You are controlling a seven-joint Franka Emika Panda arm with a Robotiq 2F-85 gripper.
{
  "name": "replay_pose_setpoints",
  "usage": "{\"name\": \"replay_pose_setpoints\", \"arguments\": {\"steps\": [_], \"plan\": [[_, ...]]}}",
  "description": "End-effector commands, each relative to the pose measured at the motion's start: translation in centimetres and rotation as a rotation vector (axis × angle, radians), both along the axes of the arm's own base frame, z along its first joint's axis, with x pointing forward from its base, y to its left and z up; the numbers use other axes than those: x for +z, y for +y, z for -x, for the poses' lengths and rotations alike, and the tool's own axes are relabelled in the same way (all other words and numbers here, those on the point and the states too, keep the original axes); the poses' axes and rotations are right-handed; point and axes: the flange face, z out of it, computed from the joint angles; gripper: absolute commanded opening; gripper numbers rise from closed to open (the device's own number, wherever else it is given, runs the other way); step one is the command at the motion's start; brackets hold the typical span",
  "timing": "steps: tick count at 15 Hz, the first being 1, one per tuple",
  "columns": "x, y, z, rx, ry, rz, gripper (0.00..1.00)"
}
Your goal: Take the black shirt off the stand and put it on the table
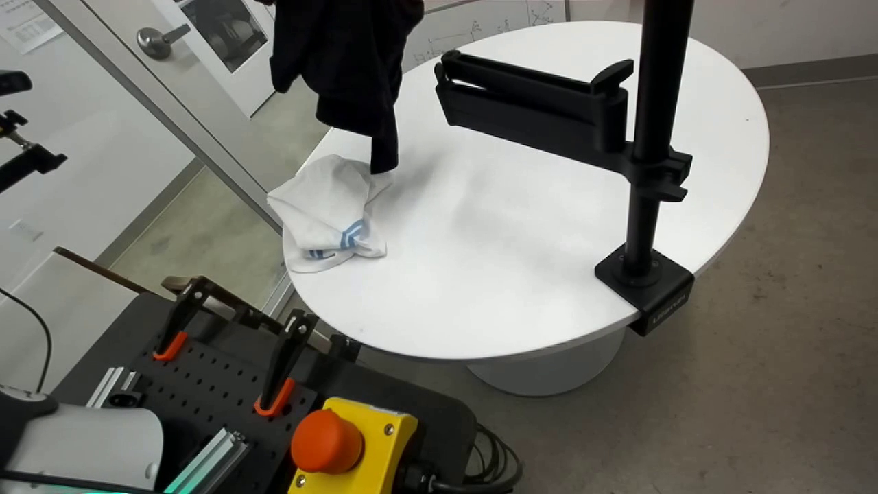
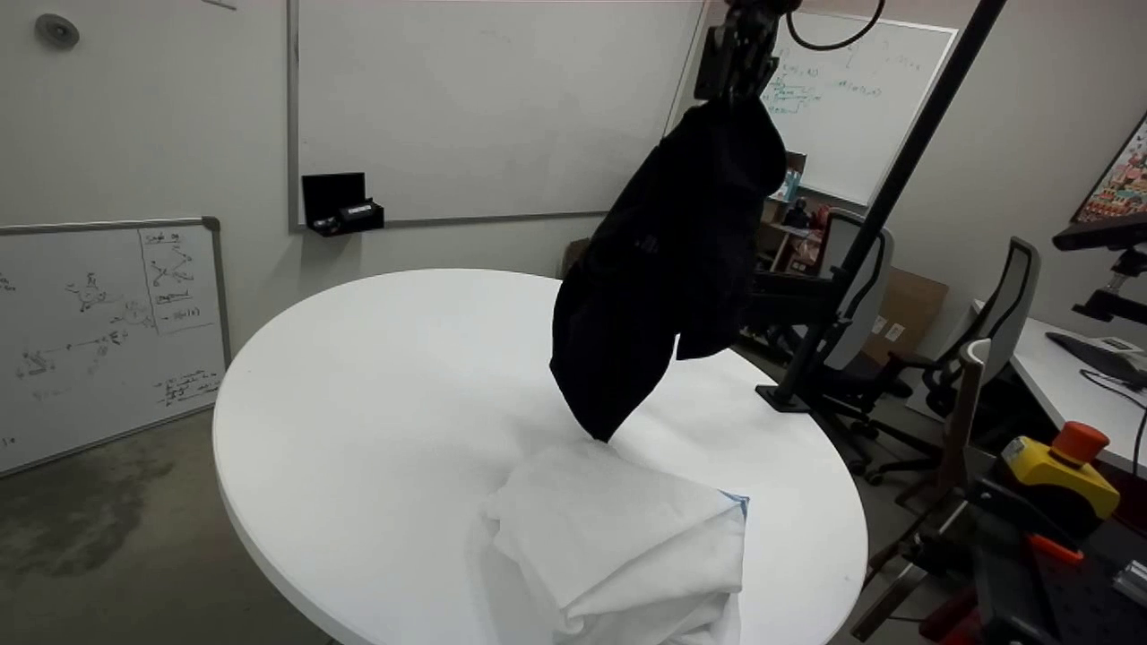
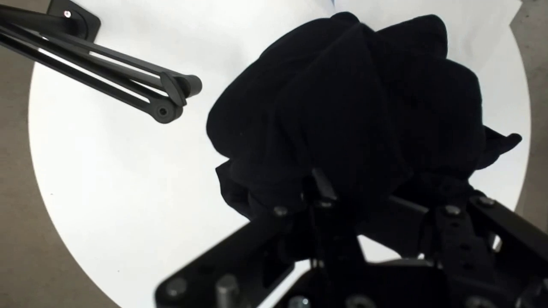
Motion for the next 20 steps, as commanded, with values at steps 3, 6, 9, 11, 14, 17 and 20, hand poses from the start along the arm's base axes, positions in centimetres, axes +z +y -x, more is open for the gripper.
{"name": "replay_pose_setpoints", "arguments": {"steps": [3, 6, 9, 11, 14, 17, 20], "plan": [[-6.0, -1.4, -0.1, 0.016, 0.022, 0.113, 0.02], [-9.1, -1.9, 0.5, 0.031, 0.047, 0.170, 0.02], [-12.2, -2.3, 1.4, 0.048, 0.075, 0.224, 0.02], [-13.7, -2.4, 2.0, 0.054, 0.100, 0.249, 0.02], [-15.0, -2.0, 2.9, 0.077, 0.132, 0.272, 0.02], [-15.7, -0.9, 3.8, 0.115, 0.149, 0.285, 0.02], [-16.0, 0.5, 4.4, 0.154, 0.158, 0.291, 0.02]]}}
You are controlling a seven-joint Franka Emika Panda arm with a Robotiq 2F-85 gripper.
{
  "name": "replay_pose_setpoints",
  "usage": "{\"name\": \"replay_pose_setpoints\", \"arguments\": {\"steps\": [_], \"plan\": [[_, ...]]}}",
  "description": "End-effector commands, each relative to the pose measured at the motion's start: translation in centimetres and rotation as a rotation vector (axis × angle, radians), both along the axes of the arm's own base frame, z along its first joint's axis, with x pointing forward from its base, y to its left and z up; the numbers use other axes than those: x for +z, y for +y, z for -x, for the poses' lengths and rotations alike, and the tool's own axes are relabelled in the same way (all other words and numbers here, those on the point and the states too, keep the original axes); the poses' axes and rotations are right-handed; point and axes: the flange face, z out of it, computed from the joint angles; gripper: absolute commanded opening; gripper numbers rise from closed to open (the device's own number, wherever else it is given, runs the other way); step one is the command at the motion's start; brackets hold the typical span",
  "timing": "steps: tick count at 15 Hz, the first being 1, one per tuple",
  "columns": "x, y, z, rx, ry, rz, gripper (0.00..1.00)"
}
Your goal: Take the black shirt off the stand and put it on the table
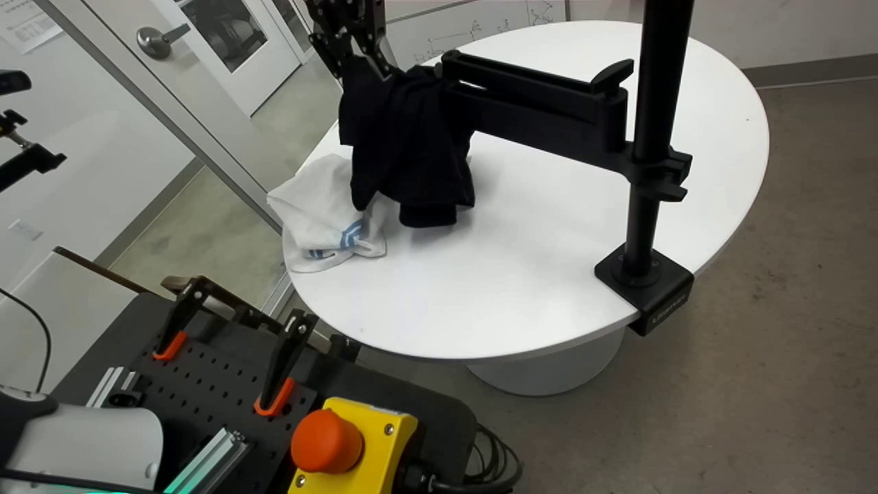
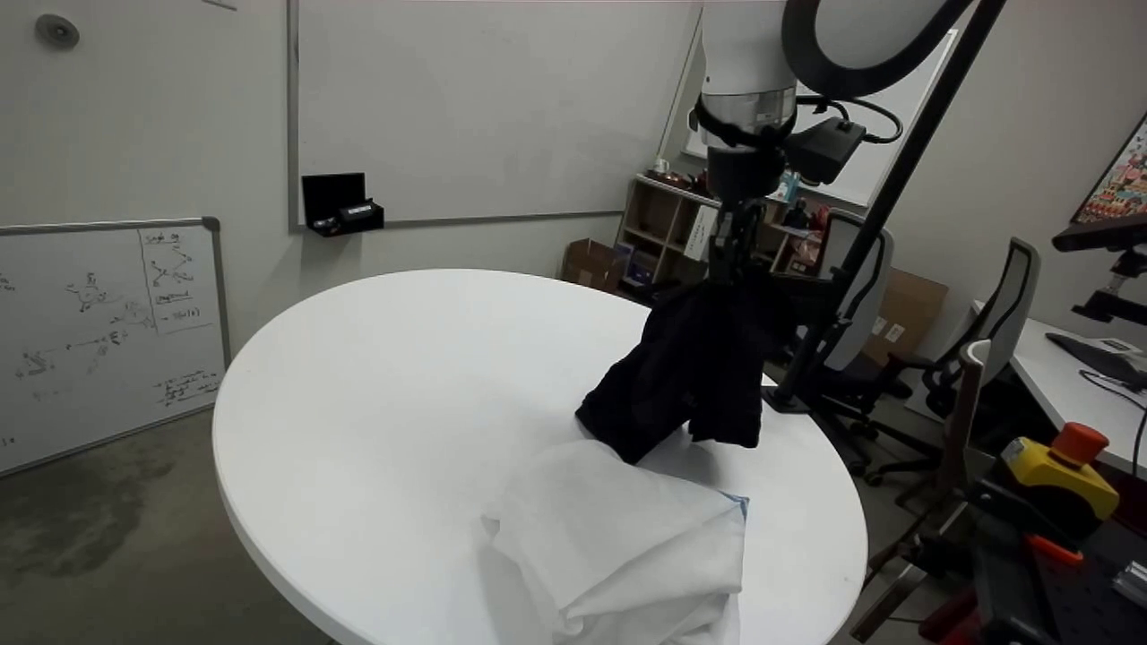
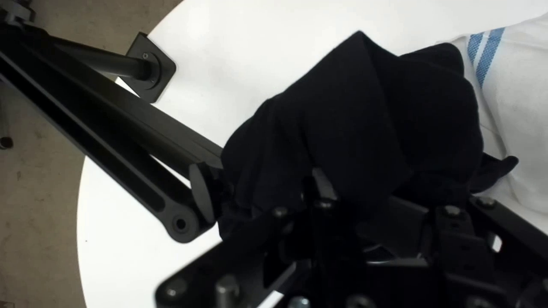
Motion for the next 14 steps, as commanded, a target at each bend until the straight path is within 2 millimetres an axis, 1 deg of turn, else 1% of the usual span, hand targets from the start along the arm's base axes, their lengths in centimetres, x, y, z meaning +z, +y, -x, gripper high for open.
{"name": "replay_pose_setpoints", "arguments": {"steps": [1, 5, 9, 14], "plan": [[0.1, 1.7, 0.9, 0.046, -0.011, 0.023, 0.02], [-0.5, 2.7, 0.8, 0.064, -0.002, 0.034, 0.02], [0.2, 4.3, 0.4, 0.080, -0.015, 0.017, 0.02], [0.8, 6.6, -0.8, 0.106, -0.042, 0.012, 0.02]]}}
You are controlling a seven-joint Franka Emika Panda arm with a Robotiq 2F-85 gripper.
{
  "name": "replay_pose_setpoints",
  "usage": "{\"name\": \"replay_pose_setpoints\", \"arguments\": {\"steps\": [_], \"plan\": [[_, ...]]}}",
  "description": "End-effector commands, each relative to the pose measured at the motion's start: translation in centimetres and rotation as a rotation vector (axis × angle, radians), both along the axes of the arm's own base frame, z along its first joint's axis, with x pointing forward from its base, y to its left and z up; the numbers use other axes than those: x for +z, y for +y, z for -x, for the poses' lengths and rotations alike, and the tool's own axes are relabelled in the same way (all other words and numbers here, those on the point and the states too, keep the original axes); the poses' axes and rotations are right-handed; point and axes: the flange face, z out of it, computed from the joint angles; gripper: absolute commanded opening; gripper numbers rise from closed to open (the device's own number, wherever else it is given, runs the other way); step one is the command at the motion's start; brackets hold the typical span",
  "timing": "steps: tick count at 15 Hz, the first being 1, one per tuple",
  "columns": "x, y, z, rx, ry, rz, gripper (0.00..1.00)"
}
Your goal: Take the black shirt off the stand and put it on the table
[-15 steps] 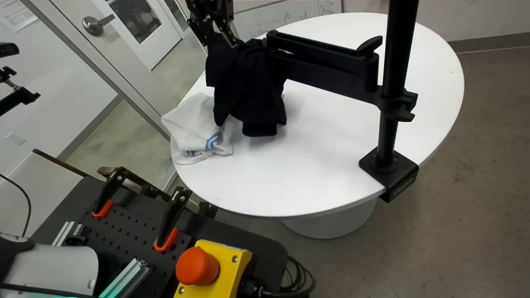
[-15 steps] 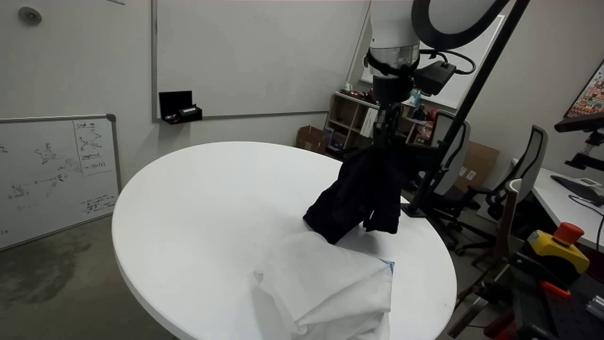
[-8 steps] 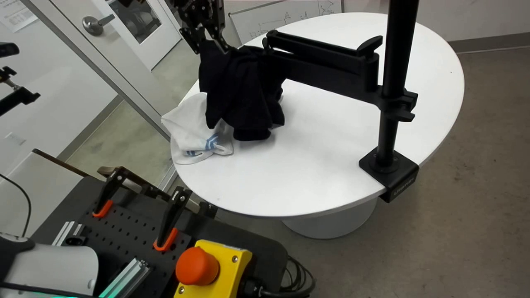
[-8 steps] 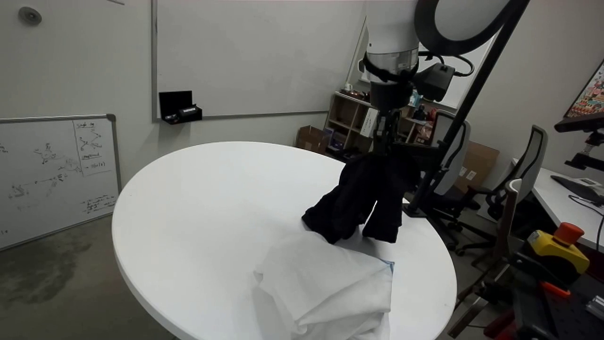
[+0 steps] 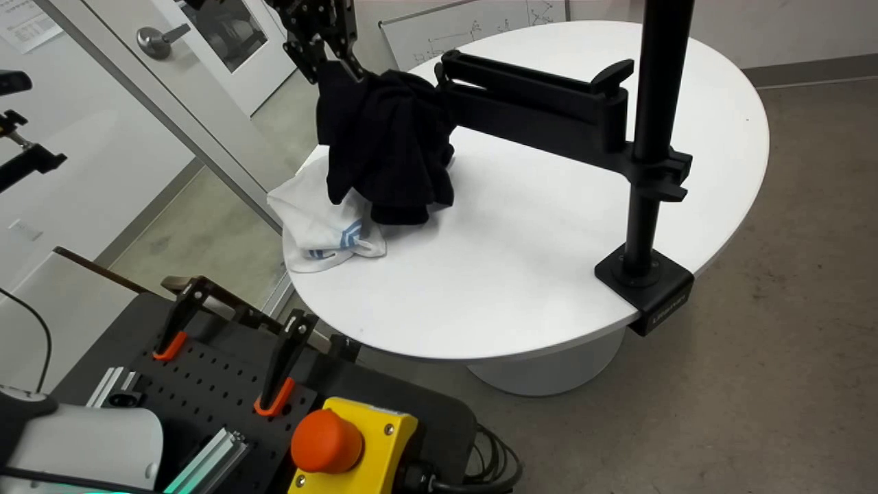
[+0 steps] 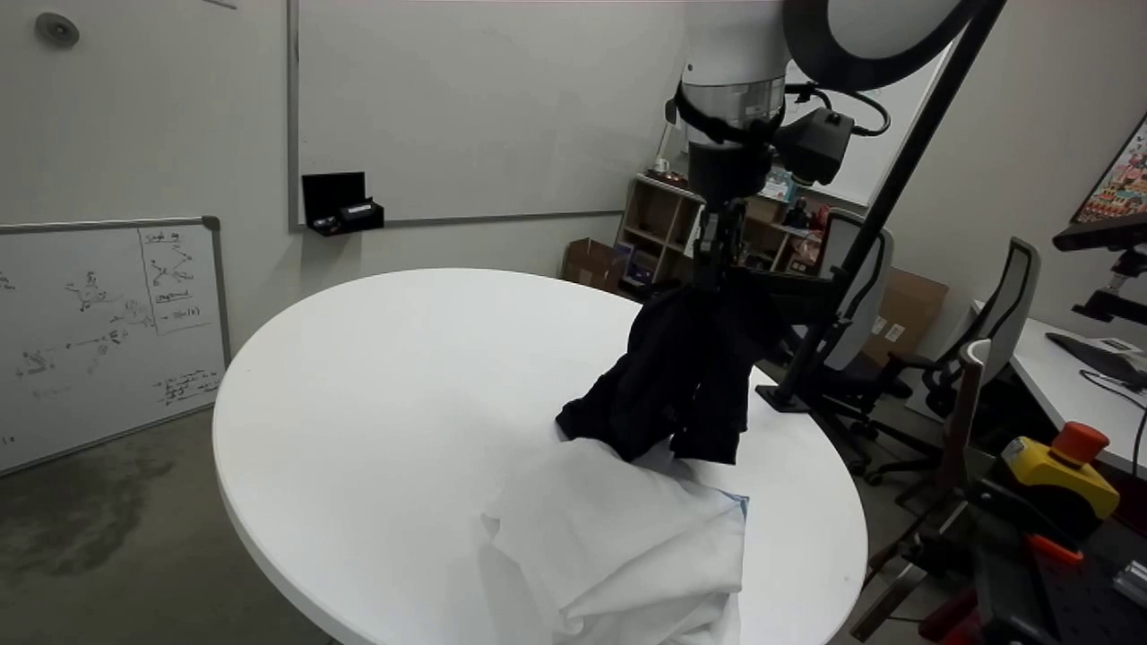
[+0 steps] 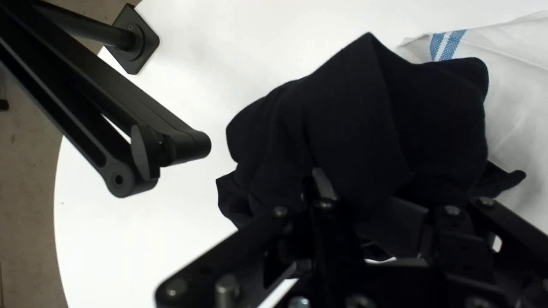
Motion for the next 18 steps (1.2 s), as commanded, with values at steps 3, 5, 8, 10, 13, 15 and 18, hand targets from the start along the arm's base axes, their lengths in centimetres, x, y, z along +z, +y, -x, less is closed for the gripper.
{"name": "replay_pose_setpoints", "arguments": {"steps": [3, 5, 8, 10, 13, 15, 18], "plan": [[0.9, 2.0, -0.8, 0.000, -0.048, 0.008, 0.36], [0.8, 1.9, -0.9, -0.012, -0.052, 0.012, 0.48], [0.6, 1.3, -1.1, -0.030, -0.055, 0.020, 0.72], [0.6, 1.0, -1.1, -0.041, -0.055, 0.019, 0.87], [1.0, 0.5, -0.9, -0.054, -0.049, 0.008, 1.00], [1.7, 0.3, -0.8, -0.064, -0.045, -0.012, 1.00], [2.9, 0.0, -0.8, -0.098, -0.044, -0.039, 1.00]]}}
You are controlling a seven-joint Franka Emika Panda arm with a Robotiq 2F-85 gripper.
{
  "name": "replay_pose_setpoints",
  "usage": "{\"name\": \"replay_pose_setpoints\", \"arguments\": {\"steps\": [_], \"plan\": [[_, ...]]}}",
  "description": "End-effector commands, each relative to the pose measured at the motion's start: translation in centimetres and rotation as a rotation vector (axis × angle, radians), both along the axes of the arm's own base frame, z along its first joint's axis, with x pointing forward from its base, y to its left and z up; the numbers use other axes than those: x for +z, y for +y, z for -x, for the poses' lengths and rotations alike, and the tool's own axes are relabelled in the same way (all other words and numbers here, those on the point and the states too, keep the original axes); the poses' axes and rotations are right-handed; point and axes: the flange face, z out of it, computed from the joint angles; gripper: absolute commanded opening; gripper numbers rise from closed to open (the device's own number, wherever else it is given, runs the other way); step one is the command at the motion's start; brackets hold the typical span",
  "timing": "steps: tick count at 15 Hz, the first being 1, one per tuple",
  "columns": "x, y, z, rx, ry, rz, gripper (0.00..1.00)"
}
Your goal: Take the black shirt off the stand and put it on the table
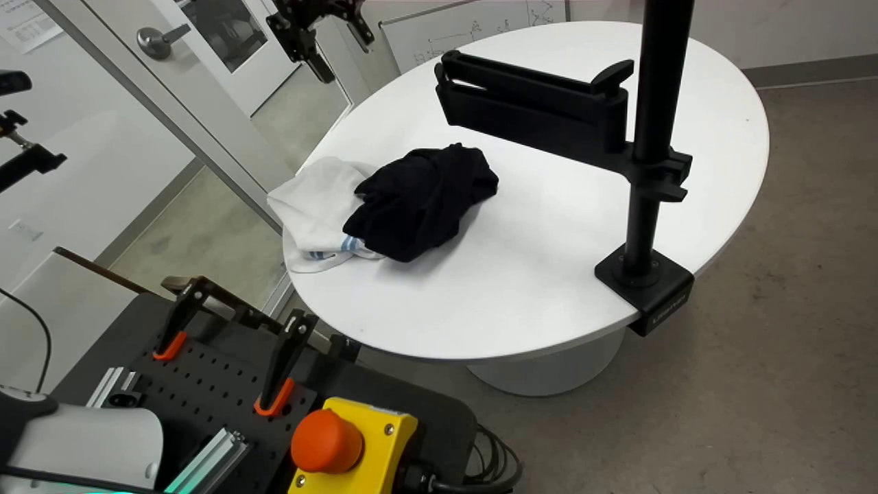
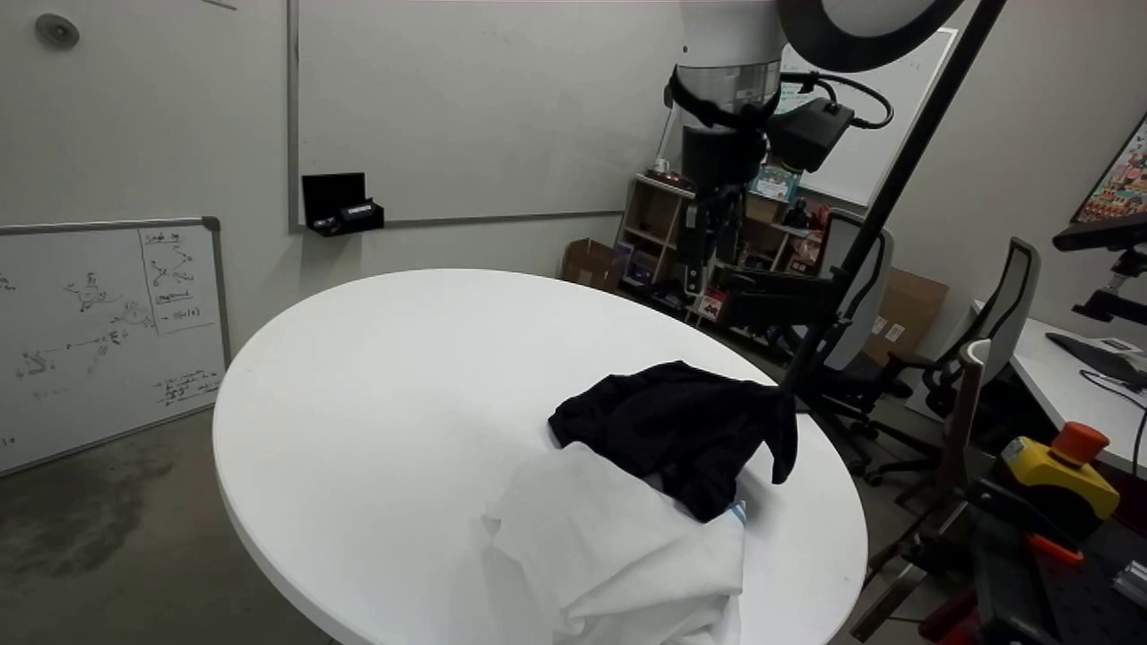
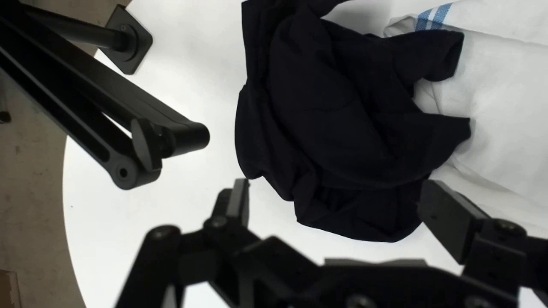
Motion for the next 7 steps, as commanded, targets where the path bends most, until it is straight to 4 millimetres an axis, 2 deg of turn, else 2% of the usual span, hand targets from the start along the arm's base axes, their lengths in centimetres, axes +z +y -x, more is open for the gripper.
{"name": "replay_pose_setpoints", "arguments": {"steps": [1, 2, 3, 7], "plan": [[2.4, -0.5, 0.1, -0.049, 0.001, -0.043, 1.00], [3.1, -0.6, 0.2, -0.067, 0.001, -0.068, 1.00], [1.3, -0.4, 0.0, -0.049, -0.005, -0.033, 1.00], [2.7, -0.7, 0.1, -0.074, -0.013, -0.052, 1.00]]}}
